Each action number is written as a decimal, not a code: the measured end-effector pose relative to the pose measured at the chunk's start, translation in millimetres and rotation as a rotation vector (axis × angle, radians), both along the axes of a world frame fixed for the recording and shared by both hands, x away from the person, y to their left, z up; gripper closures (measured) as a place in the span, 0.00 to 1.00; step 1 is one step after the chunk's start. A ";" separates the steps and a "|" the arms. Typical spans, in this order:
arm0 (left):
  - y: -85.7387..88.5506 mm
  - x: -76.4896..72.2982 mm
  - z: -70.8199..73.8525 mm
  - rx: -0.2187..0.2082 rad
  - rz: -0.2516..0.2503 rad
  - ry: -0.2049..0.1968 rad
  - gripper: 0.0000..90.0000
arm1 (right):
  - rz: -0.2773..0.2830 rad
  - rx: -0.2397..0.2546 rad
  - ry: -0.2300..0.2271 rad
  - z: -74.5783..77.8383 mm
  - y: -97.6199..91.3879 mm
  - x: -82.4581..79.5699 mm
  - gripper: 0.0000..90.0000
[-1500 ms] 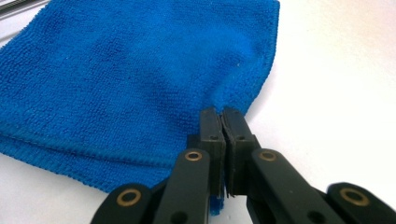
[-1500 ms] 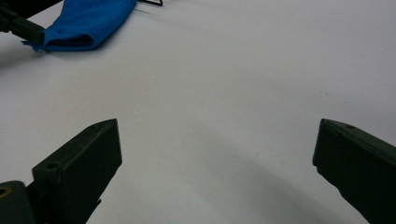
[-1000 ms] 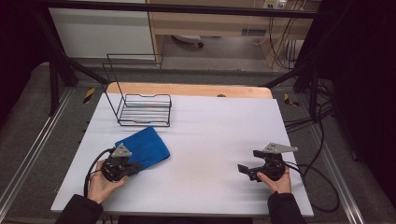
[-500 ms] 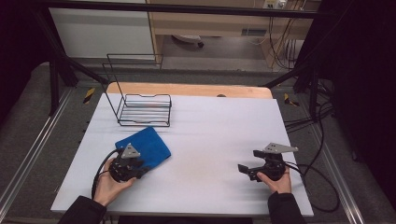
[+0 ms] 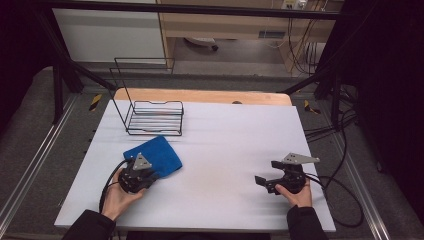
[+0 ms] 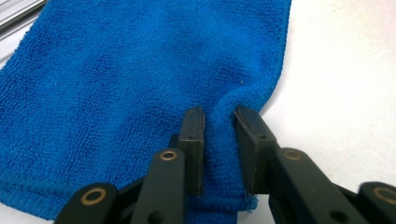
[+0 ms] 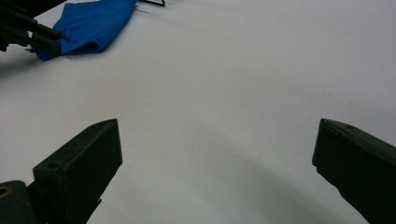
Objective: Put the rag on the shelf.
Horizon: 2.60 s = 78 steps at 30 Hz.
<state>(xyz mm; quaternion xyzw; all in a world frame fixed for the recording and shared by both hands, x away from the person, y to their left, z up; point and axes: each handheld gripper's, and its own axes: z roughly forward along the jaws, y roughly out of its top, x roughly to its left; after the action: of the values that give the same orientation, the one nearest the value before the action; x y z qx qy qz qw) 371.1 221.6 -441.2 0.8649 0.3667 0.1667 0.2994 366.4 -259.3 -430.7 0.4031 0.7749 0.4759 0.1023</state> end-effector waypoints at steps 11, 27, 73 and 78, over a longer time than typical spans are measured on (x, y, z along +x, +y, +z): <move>10.0 8.5 2.7 -0.086 0.011 0.068 0.96 | 0.002 0.001 0.007 -0.3 0.5 0.4 0.02; 17.5 -2.4 8.1 -0.096 -0.018 0.081 0.97 | 0.087 0.013 0.012 10.5 76.6 17.2 0.13; 56.0 -16.7 25.1 -0.287 0.122 -0.053 0.39 | 0.143 -0.077 0.156 -4.7 246.4 33.0 1.00; 60.2 -14.7 23.9 -0.303 0.149 -0.048 0.24 | 0.071 -0.079 0.157 0.2 226.9 9.1 1.00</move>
<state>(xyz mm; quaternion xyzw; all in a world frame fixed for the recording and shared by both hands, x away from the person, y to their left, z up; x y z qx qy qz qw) 356.5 281.8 -417.4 0.7760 0.4434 0.1517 0.4220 375.4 -32.4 -430.5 0.4069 0.8127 0.4152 0.0402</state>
